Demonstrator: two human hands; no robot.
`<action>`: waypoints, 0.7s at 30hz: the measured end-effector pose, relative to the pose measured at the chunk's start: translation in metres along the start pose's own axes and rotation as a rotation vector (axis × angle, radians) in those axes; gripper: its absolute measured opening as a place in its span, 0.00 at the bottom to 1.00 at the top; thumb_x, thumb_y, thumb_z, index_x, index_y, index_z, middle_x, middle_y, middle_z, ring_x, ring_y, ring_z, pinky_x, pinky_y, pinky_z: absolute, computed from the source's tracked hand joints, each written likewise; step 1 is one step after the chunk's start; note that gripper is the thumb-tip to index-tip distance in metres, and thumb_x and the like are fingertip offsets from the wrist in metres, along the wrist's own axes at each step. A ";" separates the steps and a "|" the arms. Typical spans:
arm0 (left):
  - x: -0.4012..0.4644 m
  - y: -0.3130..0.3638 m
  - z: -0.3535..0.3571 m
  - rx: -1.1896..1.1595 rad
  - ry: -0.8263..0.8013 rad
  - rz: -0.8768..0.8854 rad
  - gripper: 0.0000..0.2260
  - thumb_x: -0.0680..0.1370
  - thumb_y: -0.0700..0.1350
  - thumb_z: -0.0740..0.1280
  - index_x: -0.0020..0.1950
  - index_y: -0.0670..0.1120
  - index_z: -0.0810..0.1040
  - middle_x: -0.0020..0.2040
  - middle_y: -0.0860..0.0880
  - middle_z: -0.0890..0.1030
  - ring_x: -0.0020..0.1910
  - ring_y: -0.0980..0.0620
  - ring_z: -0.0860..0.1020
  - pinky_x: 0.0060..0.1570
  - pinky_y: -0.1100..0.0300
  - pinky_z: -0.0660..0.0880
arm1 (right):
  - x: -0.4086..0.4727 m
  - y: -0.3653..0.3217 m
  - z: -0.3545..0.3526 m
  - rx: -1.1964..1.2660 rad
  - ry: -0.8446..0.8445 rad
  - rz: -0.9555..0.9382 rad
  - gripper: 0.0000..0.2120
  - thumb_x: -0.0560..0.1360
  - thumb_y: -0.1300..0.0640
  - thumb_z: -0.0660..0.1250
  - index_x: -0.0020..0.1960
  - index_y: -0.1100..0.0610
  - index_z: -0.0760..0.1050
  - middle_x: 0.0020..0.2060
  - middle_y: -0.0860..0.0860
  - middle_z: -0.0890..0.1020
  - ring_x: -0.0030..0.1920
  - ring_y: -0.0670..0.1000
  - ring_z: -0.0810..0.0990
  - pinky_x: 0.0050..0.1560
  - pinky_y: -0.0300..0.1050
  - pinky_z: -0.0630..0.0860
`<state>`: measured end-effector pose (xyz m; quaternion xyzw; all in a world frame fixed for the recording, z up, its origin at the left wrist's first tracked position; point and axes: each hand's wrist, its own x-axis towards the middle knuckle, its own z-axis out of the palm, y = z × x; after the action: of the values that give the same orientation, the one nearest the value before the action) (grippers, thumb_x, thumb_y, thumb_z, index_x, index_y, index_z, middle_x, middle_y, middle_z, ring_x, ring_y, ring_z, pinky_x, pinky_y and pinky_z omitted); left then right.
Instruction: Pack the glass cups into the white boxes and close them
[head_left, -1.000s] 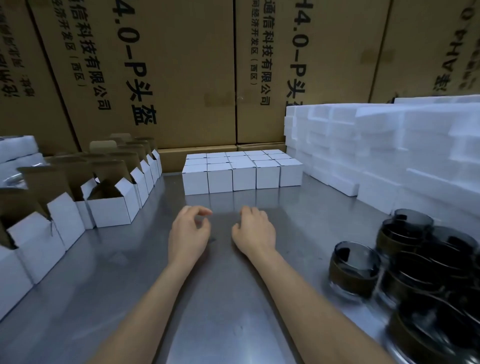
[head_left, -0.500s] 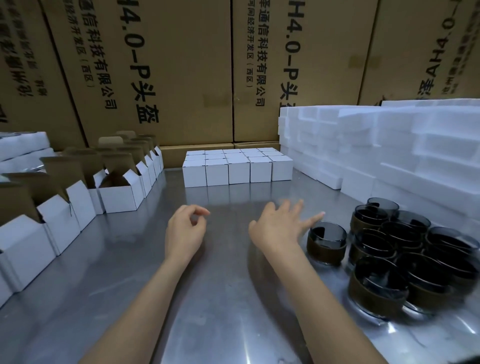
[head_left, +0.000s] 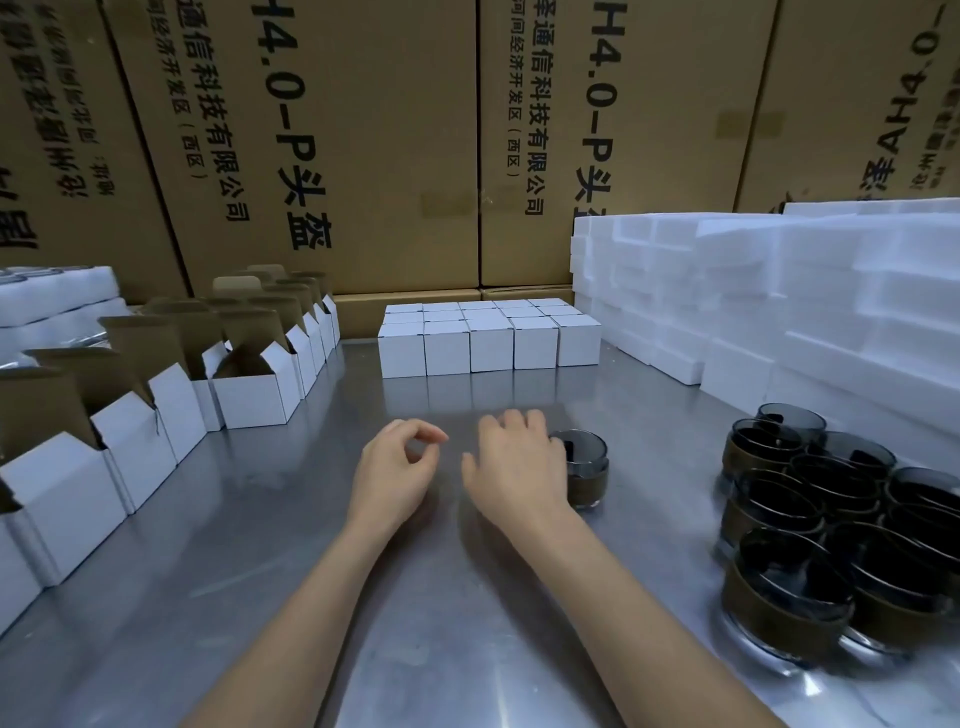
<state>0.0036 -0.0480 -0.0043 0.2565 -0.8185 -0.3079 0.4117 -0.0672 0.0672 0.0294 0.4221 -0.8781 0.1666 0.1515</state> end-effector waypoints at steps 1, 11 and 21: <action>0.000 0.000 0.001 0.008 -0.022 0.006 0.11 0.73 0.36 0.67 0.42 0.53 0.79 0.44 0.56 0.79 0.37 0.57 0.76 0.43 0.62 0.72 | 0.001 -0.003 0.004 0.015 0.028 -0.073 0.15 0.78 0.51 0.58 0.62 0.57 0.70 0.61 0.54 0.72 0.64 0.57 0.65 0.55 0.52 0.68; 0.005 0.000 -0.005 -0.166 -0.070 -0.140 0.14 0.72 0.32 0.66 0.53 0.45 0.80 0.51 0.49 0.82 0.45 0.52 0.78 0.45 0.67 0.72 | 0.018 0.005 0.026 0.637 0.379 -0.257 0.17 0.69 0.56 0.60 0.57 0.52 0.75 0.55 0.45 0.76 0.58 0.46 0.67 0.57 0.37 0.64; 0.005 -0.004 -0.007 -0.227 -0.375 -0.129 0.29 0.69 0.38 0.77 0.68 0.47 0.72 0.62 0.49 0.78 0.61 0.49 0.77 0.64 0.54 0.72 | 0.033 0.036 0.036 1.258 -0.184 0.214 0.11 0.74 0.62 0.59 0.53 0.50 0.74 0.46 0.45 0.80 0.42 0.47 0.77 0.34 0.35 0.72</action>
<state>0.0073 -0.0562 -0.0014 0.1989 -0.8227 -0.4659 0.2580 -0.1200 0.0506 0.0047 0.3530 -0.6593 0.6269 -0.2182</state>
